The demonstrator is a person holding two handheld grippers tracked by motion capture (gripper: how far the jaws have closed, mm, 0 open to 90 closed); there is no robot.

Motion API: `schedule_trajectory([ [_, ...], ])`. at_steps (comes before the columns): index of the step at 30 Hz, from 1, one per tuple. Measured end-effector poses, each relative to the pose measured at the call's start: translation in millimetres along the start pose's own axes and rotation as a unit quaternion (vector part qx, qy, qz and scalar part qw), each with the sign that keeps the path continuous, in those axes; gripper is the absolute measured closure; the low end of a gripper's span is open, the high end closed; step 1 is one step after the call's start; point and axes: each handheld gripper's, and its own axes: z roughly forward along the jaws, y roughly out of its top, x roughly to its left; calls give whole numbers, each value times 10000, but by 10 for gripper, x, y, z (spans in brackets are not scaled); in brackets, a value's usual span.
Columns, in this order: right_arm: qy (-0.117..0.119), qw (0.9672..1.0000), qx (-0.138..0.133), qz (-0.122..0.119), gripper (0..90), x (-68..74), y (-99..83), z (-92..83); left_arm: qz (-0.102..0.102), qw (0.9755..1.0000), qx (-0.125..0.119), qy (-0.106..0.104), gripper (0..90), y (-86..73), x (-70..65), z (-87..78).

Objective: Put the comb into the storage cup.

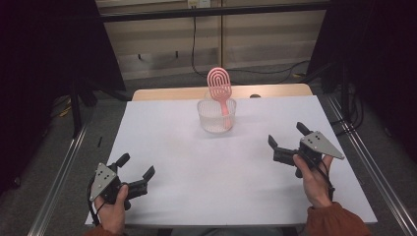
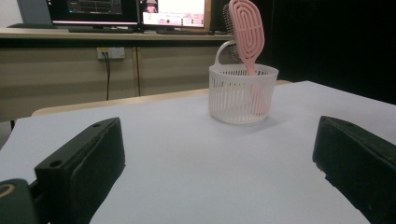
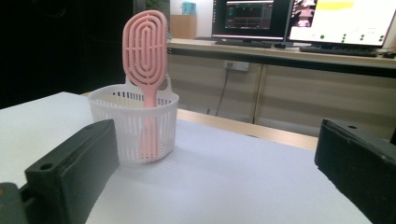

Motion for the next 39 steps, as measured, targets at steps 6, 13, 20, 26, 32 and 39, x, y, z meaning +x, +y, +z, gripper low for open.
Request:
schedule_trajectory([
  [6,-148,9998,55,-74,0,-65,-59,-119,-4,10000,15,18,23,1,-4,-10],
  [13,-277,9996,61,-26,0,-109,-121,-242,3,10000,10,17,23,0,-9,-13],
  [20,-302,9995,50,-43,0,-97,-135,-387,5,10000,-23,49,23,2,-4,-34],
  [26,-394,9992,98,10,0,-120,-204,-512,-1,9999,-53,86,23,6,-13,-48],
  [32,-477,9988,117,25,0,-130,-264,-631,-38,9999,4,108,24,0,-22,-46],
  [39,-546,9984,88,81,0,-155,-304,-734,-91,9999,4,90,23,5,-34,-65],
])
